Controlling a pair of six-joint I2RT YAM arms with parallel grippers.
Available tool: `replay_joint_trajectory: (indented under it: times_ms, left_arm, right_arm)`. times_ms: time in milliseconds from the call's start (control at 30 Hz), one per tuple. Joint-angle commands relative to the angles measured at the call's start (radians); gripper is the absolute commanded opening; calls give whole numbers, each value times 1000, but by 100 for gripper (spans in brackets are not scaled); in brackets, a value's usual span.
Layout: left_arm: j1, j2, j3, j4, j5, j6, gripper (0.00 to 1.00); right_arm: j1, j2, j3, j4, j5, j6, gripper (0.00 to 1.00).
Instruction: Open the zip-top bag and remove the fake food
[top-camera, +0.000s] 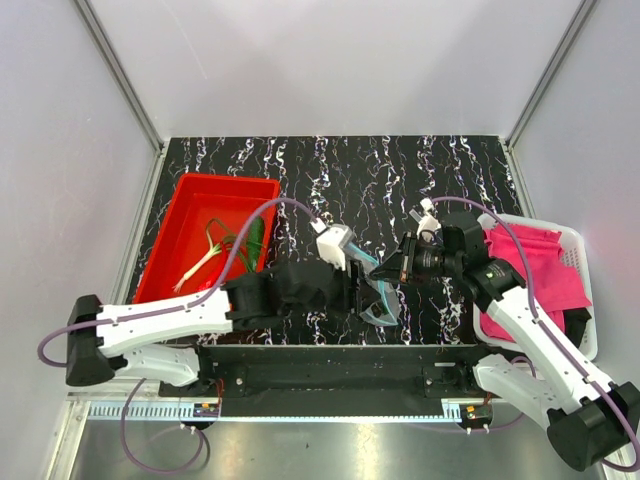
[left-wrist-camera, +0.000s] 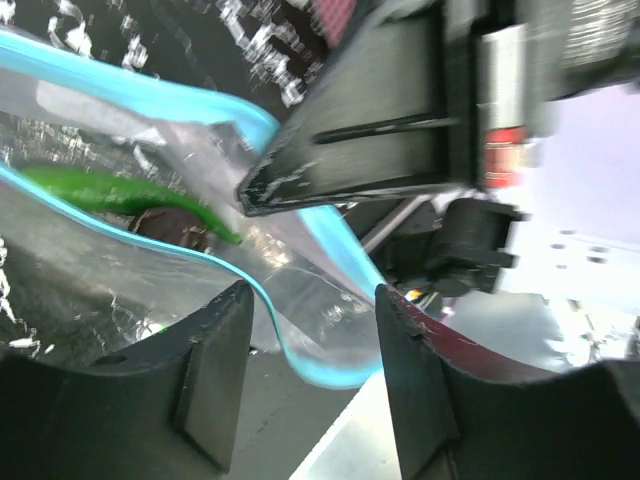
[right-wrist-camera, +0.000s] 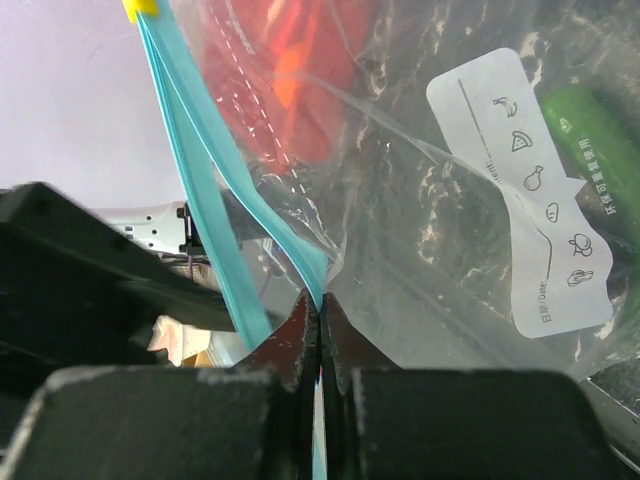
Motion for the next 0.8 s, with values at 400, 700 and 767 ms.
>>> replay_joint_trajectory:
  times_ms: [400, 700, 767]
  left_arm:
    - [-6, -8, 157, -129, -146, -23, 21]
    - [65, 178, 163, -222, -206, -135, 8]
    - [82, 199, 153, -222, -202, -135, 6]
  right_arm:
    - [12, 20, 22, 26, 8, -13, 0]
    - [14, -41, 39, -20, 76, 46, 0]
    - [12, -49, 41, -39, 120, 43, 0]
